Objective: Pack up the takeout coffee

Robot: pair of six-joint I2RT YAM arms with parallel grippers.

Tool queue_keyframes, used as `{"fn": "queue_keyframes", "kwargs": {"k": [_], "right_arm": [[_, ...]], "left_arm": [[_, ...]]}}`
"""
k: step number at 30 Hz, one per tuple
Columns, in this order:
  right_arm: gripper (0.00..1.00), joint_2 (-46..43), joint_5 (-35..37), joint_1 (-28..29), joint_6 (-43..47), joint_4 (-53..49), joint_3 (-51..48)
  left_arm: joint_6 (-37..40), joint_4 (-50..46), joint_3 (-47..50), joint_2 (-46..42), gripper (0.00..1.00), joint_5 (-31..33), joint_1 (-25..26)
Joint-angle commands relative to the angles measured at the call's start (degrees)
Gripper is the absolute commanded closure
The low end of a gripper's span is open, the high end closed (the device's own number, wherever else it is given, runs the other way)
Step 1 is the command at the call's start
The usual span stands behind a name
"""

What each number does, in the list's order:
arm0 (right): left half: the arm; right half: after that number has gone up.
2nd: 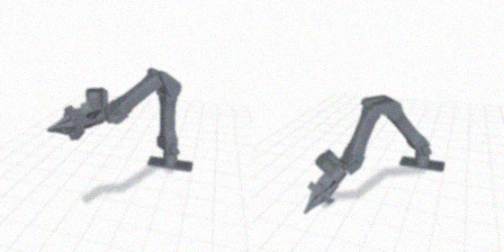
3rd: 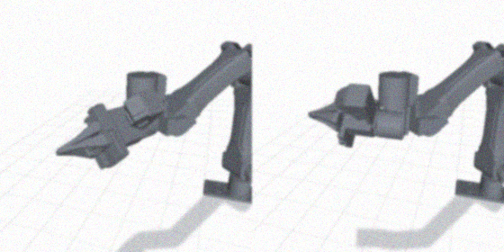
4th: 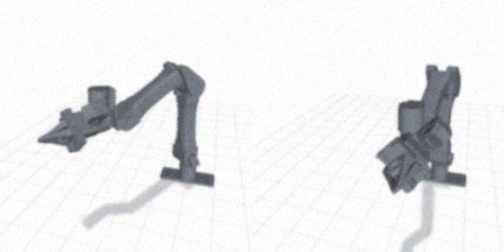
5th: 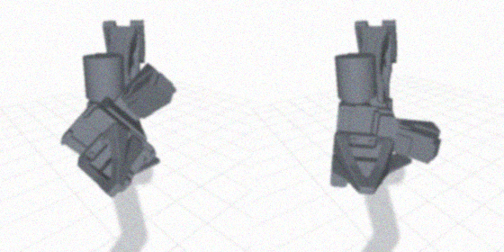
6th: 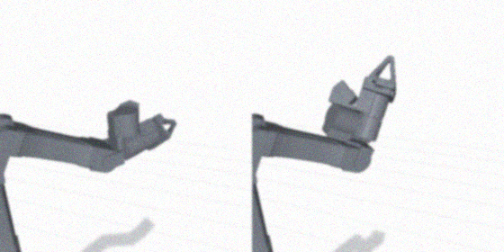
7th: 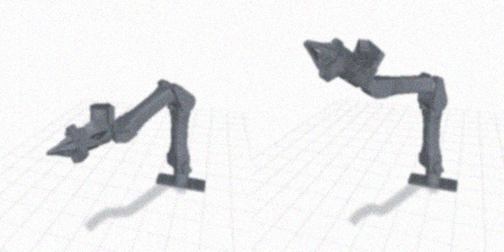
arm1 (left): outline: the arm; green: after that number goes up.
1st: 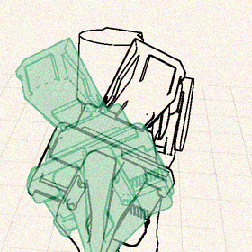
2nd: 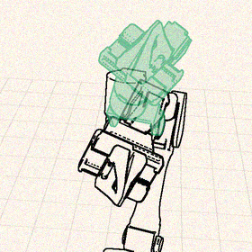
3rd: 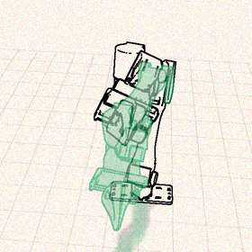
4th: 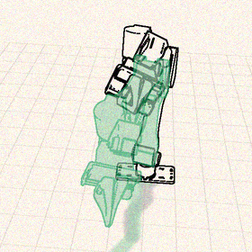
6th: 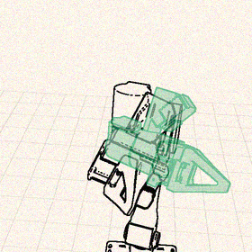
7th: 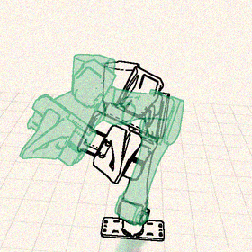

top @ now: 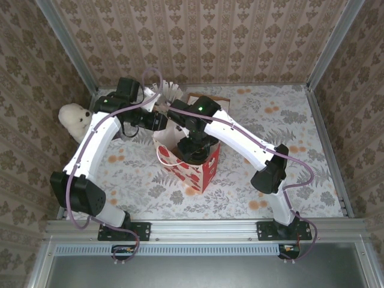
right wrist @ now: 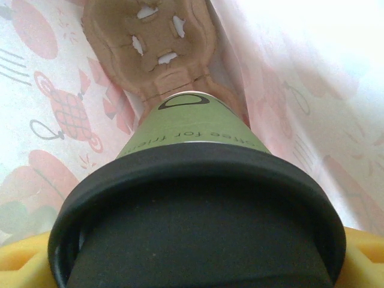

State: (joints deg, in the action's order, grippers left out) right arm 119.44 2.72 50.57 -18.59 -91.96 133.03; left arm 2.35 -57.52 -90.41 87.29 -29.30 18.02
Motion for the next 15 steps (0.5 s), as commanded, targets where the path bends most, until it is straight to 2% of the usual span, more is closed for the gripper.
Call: {"fn": "queue_keyframes", "kwargs": {"k": [1, 3, 7, 15], "right_arm": [[0.42, 1.08, 0.79, 0.63, -0.66, -11.11, 1.69], [0.42, 1.71, 1.29, 0.96, -1.68, -11.08, 2.26], [0.42, 3.31, 2.92, 1.65, -1.32, -11.13, 2.93], [0.40, 6.86, 3.17, 1.71, 1.19, -11.13, 2.43]], "left_arm": [[1.04, -1.17, -1.88, 0.46, 0.82, -0.79, 0.11], [0.48, -0.65, -1.75, 0.86, 0.92, -2.07, 0.08], [0.18, 0.32, -2.05, 2.00, 1.00, -4.19, 0.12], [2.48, 3.38, -3.66, 4.32, 1.00, -9.81, 0.35]]}}
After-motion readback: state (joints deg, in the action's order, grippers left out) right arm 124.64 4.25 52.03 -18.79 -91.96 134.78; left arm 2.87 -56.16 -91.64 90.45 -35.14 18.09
